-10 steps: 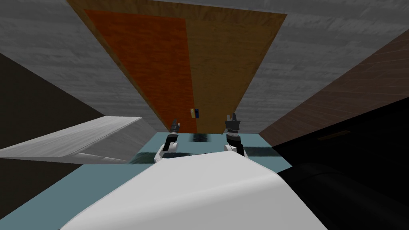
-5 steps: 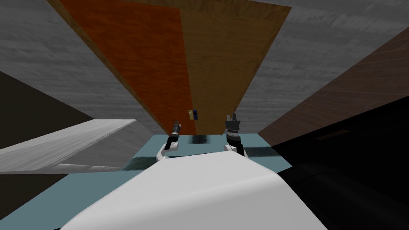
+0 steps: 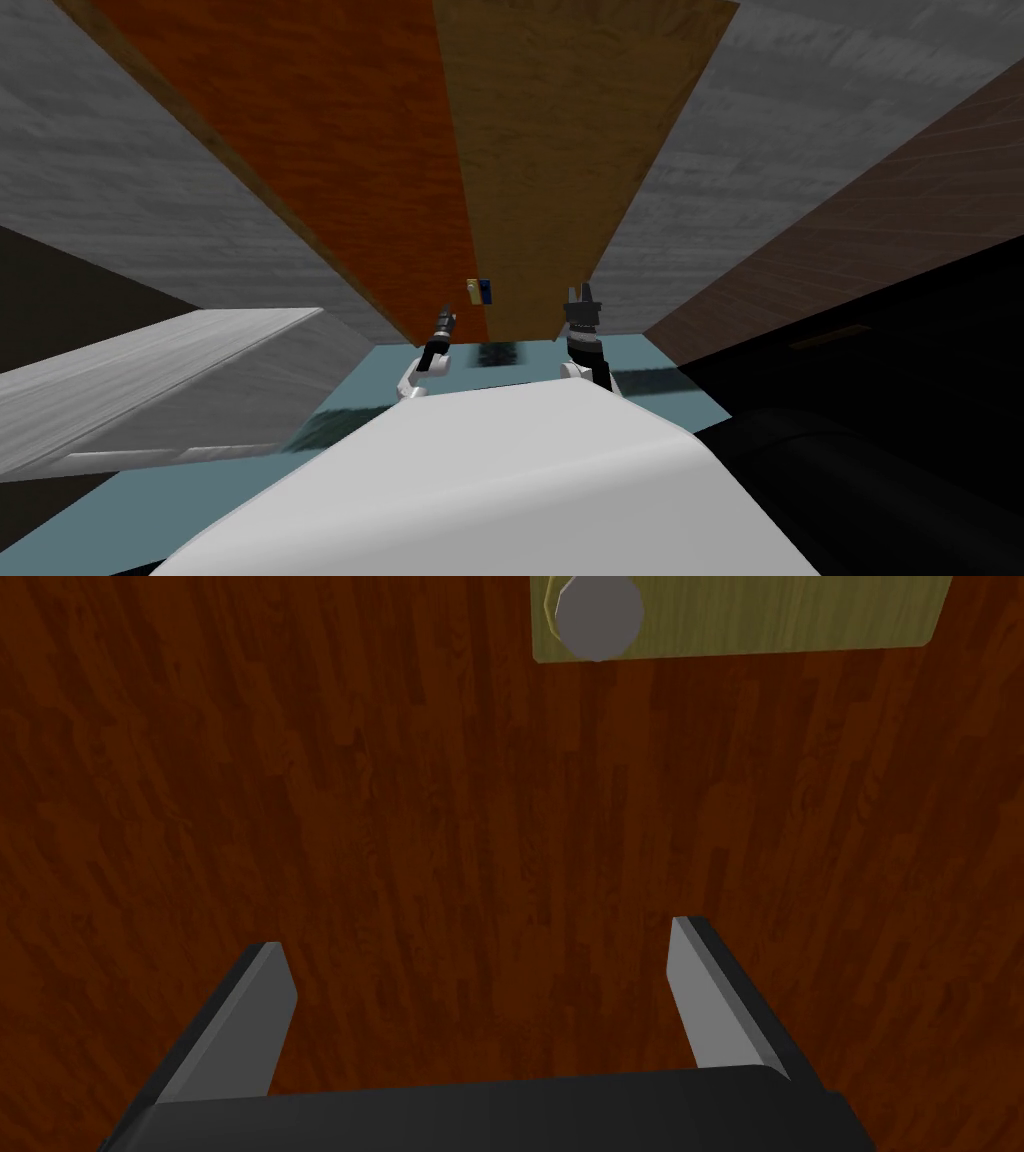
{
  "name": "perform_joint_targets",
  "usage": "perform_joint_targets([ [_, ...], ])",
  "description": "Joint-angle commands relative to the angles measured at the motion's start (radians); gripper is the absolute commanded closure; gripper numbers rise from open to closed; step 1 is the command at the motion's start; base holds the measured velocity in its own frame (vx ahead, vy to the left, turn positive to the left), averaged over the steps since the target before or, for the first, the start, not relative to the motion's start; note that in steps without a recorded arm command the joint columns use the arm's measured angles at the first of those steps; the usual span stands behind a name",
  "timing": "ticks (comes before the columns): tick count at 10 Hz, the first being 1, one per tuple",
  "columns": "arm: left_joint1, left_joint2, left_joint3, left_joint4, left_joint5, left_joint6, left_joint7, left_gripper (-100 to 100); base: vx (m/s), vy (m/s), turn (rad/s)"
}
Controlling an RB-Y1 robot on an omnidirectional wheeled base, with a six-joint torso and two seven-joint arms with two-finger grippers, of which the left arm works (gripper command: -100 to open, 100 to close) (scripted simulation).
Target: Pull the door open
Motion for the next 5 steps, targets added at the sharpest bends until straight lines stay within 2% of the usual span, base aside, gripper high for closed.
perform_joint_targets([
  [1, -0.019, 0.001, -0.003, 0.037, 0.000, 0.011, 0.002, -100, 0.139, 0.004, -0.055],
  [5, -0.056, 0.002, -0.009, 0.105, 0.000, 0.032, 0.006, -100, 0.126, -0.005, -0.064],
])
